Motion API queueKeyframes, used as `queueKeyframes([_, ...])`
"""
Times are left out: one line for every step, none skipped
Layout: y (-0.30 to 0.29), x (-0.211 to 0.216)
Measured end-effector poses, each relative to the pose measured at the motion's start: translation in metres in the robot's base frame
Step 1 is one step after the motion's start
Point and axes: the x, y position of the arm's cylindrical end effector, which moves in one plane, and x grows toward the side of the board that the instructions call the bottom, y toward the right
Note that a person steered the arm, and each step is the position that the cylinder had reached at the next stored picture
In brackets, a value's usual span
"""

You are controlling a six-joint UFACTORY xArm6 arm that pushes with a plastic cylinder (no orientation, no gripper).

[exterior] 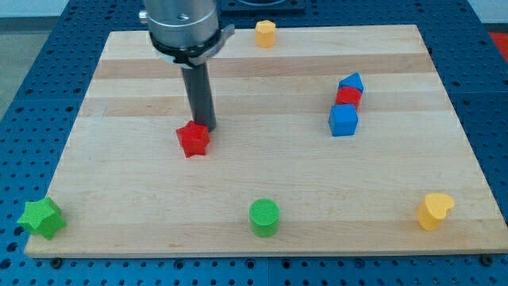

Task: Place the red star under the blue cube

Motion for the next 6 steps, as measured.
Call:
queueKeyframes([-0.04, -0.022])
queueKeyframes([-0.085, -0.023])
queueKeyframes([-0.097, -0.001])
queueKeyframes([-0.048, 0.012])
queueKeyframes([0.02, 0.022])
queueKeyframes([0.082, 0.027])
